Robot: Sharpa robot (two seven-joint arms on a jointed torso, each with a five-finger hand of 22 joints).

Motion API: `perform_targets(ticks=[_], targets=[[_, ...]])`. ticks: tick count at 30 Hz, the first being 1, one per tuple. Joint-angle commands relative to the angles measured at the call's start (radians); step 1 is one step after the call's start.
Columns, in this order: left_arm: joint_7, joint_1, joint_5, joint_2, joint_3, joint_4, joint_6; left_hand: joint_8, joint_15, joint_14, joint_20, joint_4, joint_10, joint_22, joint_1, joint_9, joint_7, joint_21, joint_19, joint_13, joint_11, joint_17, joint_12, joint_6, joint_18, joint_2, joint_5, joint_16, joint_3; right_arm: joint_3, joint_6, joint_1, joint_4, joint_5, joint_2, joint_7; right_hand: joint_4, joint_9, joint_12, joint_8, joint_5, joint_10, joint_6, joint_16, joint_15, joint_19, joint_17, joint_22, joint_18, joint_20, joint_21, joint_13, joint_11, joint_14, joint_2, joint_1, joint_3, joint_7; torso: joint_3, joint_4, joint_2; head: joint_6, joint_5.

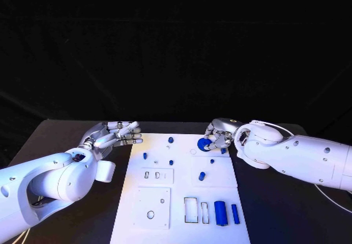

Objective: Assemble the parts on the task board

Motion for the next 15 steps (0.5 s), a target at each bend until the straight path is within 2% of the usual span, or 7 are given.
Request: perform_targets(ticks=[1, 8, 15], targets=[[0.004, 0.002, 0.002, 0.001, 0.001, 0.003, 0.019, -0.007, 0.008, 0.001, 0.004, -0.005, 0.001, -0.001, 0.004, -0.001, 0.006, -0.006, 0.0, -0.001, 0.004, 0.002, -0.004, 0.002, 0.013, 0.01, -0.003, -0.004, 0.001, -0.003, 0.001, -0.008, 0.008, -0.064, 0.001, -0.016, 0.003, 0.003, 0.006, 0.004, -0.013, 0.008, 0.012, 0.005, -0.005, 0.028, 0.192, 0.163, -0.017, -0.003, 0.005, 0.041, -0.002, 0.088, 0.001, 0.007, 0.002, -0.001, -0.0001, 0.0002, 0.0, 0.0, -0.001], [0.003, 0.002, 0.002, 0.001, 0.001, 0.002, 0.021, -0.007, 0.008, 0.001, 0.004, -0.005, 0.001, -0.001, 0.004, -0.001, 0.006, -0.006, 0.0, -0.001, 0.004, 0.002, -0.004, 0.002, 0.013, 0.01, -0.003, -0.004, 0.001, -0.003, -0.044, -0.011, 0.023, -0.124, 0.0, -0.044, 0.01, 0.006, 0.013, 0.008, -0.023, 0.015, 0.029, 0.006, -0.009, 0.033, 0.196, 0.17, -0.019, -0.007, 0.01, 0.049, -0.007, 0.089, 0.005, 0.006, 0.005, -0.008, -0.0007, 0.0016, -0.001, 0.005, -0.016], [0.001, 0.002, 0.002, 0.002, 0.001, 0.0, 0.021, -0.007, 0.008, 0.001, 0.004, -0.006, 0.002, -0.002, 0.005, -0.001, 0.006, -0.007, 0.0, -0.001, 0.004, 0.002, -0.005, 0.002, 0.013, 0.011, -0.003, -0.005, 0.001, -0.002, -0.1, -0.011, 0.075, -0.171, -0.009, -0.065, 0.017, 0.008, 0.015, 0.004, -0.003, 0.017, 0.036, 0.008, -0.013, 0.037, 0.2, 0.175, -0.02, -0.011, 0.013, 0.053, -0.012, 0.09, 0.008, 0.011, 0.016, -0.012, -0.0009, 0.0005, -0.001, 0.011, -0.01]])
